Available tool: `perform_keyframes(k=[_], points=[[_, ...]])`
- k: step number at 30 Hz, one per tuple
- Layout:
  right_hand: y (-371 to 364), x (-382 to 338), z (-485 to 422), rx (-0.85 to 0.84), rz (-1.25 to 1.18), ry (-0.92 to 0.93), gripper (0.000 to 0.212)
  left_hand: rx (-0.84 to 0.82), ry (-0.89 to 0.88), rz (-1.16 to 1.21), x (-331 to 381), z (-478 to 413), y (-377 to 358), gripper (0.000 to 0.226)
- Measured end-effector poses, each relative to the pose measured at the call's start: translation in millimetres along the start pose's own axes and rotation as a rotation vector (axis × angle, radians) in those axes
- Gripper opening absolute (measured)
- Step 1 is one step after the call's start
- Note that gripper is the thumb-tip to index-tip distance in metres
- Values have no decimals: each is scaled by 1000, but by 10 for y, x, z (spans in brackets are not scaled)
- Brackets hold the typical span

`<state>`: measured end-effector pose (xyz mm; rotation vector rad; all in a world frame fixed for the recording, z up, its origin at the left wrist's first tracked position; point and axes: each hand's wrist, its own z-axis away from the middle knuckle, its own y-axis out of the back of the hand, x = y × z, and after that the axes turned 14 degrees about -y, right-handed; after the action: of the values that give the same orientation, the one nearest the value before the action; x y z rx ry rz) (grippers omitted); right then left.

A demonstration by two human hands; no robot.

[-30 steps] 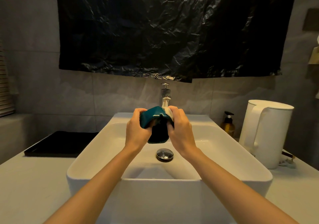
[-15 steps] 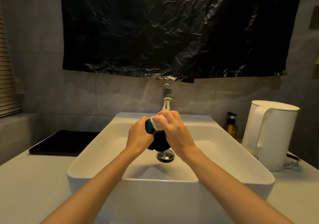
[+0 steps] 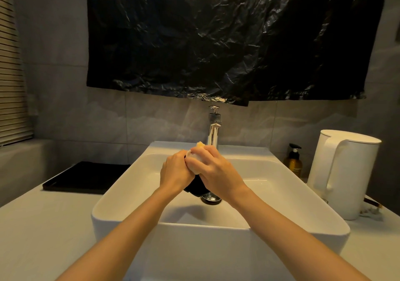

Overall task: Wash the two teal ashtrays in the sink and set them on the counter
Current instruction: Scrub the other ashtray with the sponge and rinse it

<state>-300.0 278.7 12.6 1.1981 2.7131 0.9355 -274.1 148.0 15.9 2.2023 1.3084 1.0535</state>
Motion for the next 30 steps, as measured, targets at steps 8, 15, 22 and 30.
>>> perform_keyframes(k=[8, 15, 22, 30], points=[[-7, 13, 30, -10, -65, -80, 33, 2, -23, 0, 25, 29, 33, 20], [-52, 187, 84, -7, -186, -359, 43, 44, 24, 68, -2, 20, 72, 35], [-50, -14, 6, 14, -102, -178, 36, 42, -45, 67, 22, 30, 0, 20], [-33, 119, 101, -2, -208, -381, 46, 85, 81, 172, -29, -15, 52, 35]])
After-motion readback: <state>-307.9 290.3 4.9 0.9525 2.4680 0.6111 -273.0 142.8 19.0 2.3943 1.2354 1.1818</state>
